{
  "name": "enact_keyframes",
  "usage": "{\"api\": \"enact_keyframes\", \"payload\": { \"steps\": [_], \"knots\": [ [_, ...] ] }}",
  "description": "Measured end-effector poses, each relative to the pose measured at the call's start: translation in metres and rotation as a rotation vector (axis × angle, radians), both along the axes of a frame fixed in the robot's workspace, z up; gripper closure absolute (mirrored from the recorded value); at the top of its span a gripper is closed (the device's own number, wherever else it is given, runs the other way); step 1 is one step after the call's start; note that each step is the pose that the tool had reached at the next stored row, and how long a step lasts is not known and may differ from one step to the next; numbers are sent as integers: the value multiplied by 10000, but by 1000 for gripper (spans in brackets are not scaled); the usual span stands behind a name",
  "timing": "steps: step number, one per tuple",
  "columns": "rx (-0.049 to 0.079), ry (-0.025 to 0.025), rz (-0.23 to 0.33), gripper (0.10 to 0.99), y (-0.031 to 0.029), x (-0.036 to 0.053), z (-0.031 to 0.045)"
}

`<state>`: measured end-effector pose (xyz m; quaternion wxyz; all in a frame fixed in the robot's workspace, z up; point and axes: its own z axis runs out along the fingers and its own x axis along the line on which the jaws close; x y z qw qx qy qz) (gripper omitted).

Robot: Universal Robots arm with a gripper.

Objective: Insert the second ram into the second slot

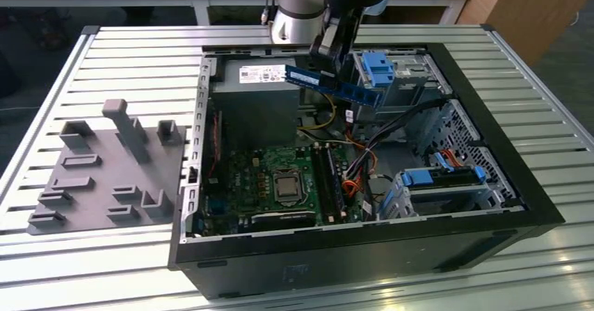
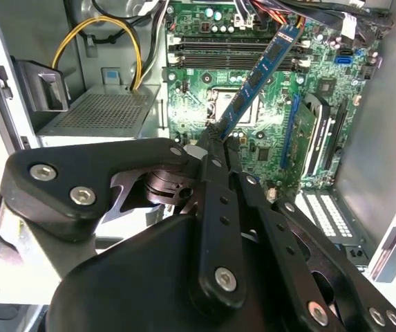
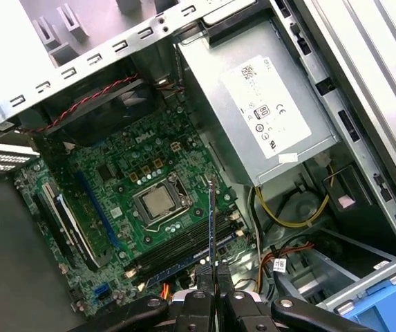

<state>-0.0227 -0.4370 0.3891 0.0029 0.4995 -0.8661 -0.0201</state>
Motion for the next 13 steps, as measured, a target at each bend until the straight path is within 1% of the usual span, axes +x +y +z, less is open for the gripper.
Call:
{"api": "enact_keyframes", "payload": {
  "steps": [13],
  "knots": [
    [0,0,-638,953,0,0,0]
  ]
}}
